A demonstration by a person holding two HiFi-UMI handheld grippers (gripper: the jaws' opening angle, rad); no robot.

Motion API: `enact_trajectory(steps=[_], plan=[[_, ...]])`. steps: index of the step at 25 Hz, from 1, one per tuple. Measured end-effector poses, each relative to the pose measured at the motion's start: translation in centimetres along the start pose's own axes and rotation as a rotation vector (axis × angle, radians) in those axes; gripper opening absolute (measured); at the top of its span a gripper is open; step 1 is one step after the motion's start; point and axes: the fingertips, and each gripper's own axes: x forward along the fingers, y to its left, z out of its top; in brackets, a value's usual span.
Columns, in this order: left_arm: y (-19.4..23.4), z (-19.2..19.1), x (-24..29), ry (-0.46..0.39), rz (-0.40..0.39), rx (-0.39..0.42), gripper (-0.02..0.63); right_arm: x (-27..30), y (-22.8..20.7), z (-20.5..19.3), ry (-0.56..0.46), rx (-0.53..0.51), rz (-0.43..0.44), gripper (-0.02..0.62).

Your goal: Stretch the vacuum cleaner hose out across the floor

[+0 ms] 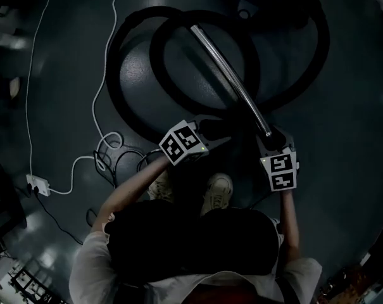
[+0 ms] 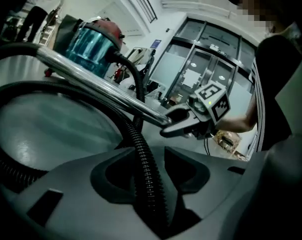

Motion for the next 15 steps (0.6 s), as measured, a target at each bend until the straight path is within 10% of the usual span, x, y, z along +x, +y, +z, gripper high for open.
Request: enact_trajectory(steps=[5,7,11,15], plan=[[-5.0,0.0,3.2,-0.033,-0.151,0.038,0.181,-2.0,-2.0,8.4,-0.158,-0.376,-0.209,0.212],[-5.0,1.3,1.6,-0.127,-0.145,0.054,0.181,-3.2,-4.8,12.7,-0.346,-0.214,-0.240,0.012],[0.0,5.3,-6.0,-0.306,0.090,0.105,0.181,-5.8,-8.7,17.8,-0.515,0.037,-0.150,0.012],[6.8,7.9,-11.5,-0.233,0.339,0.393,0.181,-7.2,-6.6,16.5,-0.567,0.148,-0.033,0.012]])
